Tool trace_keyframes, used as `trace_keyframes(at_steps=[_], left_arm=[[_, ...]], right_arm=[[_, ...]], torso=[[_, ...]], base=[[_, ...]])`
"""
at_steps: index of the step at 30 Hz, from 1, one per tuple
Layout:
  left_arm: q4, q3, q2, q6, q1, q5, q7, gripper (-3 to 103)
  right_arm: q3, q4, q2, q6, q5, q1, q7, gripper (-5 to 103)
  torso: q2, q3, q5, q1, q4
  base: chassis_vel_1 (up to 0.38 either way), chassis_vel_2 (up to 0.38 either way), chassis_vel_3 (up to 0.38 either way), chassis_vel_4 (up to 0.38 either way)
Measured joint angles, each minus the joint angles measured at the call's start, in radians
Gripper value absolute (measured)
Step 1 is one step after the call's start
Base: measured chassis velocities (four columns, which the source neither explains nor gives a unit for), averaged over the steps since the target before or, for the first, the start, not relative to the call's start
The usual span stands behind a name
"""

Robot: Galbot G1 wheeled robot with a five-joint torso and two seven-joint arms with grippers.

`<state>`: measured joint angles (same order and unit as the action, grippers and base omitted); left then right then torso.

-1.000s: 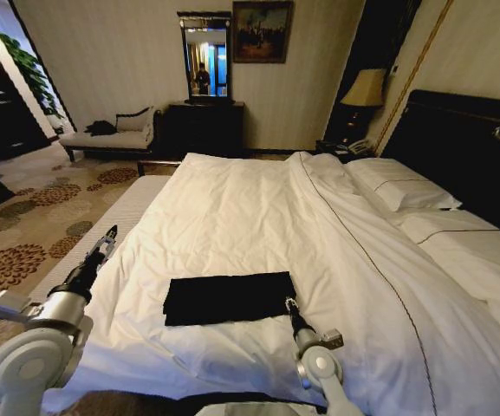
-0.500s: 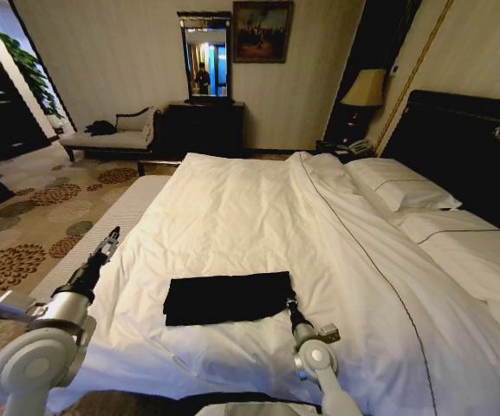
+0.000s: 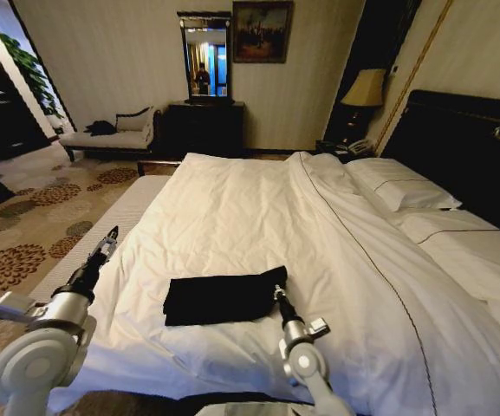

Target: Fold the clothes on the bed.

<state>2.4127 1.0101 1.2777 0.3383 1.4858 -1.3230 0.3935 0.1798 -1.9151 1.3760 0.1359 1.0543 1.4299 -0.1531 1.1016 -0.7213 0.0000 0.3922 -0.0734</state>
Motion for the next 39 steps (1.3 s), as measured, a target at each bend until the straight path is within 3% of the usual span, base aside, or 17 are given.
trace_keyframes(at_steps=[5, 9, 22, 31, 39], left_arm=[[-0.005, 0.009, -0.007, 0.000, 0.001, -0.002, 0.000, 100], [-0.016, 0.012, -0.022, 0.000, -0.003, -0.007, 0.000, 100], [-0.052, -0.010, -0.035, 0.000, -0.025, -0.009, 0.000, 100], [-0.060, -0.004, -0.048, 0.001, -0.024, -0.005, 0.000, 100], [-0.071, 0.003, -0.051, 0.002, -0.028, -0.006, 0.001, 100]], right_arm=[[-0.095, 0.034, -0.037, 0.033, -0.050, -0.050, 0.111, 2], [-0.149, 0.055, -0.058, 0.042, -0.074, -0.081, 0.152, 2], [-0.267, 0.111, -0.213, 0.054, -0.133, -0.188, 0.229, 2], [-0.441, 0.136, -0.360, 0.055, -0.113, -0.389, 0.264, 2], [-0.510, 0.173, -0.357, 0.058, -0.098, -0.462, 0.271, 2]], torso=[[0.000, 0.000, 0.0000, 0.000, 0.0001], [0.000, 0.000, 0.0000, 0.000, 0.0001], [0.000, 0.000, 0.0000, 0.000, -0.0001], [0.000, 0.000, 0.0000, 0.000, 0.0001], [0.000, 0.000, 0.0000, 0.000, 0.0000]], base=[[0.000, 0.000, 0.000, 0.000], [0.000, 0.000, 0.000, 0.000], [0.000, 0.000, 0.000, 0.000], [0.000, 0.000, 0.000, 0.000], [0.000, 0.000, 0.000, 0.000]])
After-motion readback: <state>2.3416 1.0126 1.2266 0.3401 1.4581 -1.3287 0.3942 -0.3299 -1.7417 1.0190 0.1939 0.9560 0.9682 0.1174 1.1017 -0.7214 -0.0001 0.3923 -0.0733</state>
